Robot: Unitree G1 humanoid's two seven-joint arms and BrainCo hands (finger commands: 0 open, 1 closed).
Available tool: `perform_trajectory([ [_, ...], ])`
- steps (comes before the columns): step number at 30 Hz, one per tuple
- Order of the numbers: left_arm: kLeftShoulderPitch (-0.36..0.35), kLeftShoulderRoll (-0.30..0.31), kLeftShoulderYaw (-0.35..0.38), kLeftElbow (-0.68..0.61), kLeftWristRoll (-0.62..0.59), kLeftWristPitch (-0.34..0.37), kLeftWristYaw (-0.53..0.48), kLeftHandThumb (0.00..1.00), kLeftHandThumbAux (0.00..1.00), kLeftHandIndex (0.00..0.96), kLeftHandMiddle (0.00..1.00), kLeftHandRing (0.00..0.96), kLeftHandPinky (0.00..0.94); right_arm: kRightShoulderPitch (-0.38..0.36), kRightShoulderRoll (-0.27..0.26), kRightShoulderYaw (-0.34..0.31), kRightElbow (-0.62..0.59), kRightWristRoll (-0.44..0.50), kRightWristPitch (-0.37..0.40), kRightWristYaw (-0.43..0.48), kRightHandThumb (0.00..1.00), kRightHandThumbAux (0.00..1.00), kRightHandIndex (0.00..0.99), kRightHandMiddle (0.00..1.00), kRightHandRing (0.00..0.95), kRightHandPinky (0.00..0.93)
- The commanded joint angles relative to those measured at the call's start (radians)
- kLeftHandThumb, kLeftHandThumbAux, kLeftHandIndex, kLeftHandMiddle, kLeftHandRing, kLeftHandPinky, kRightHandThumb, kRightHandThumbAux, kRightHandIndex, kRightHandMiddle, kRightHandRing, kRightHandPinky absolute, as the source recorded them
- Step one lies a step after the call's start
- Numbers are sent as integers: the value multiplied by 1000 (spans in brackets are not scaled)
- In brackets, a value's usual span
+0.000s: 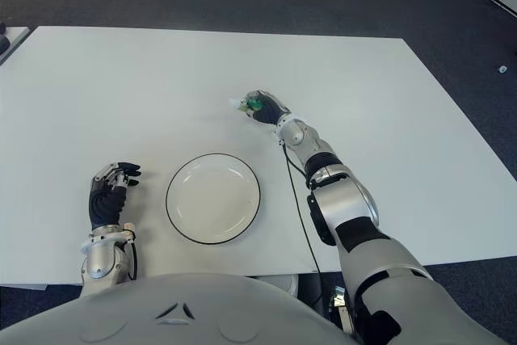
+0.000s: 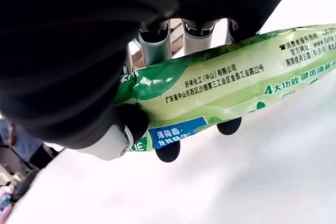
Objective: Put the toothpaste on the table into the plate.
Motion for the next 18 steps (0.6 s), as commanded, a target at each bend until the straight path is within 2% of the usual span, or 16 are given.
perform_trajectory([
  [1,8,1,4,33,3,38,7,842,675,466,453,469,478,55,-17,-2,-77,17,-78,-8,724,714,440,875,863,864],
  [9,5,-1,2,31,-2,39,4,842,675,464,454,471,488,165,-32,12,-285,29,-186,27,726,714,440,882,871,877],
  [18,2,-5,-2,26,0,47,5,841,675,461,455,477,481,265,-45,34,-423,32,-321,74,731,714,440,889,882,889],
])
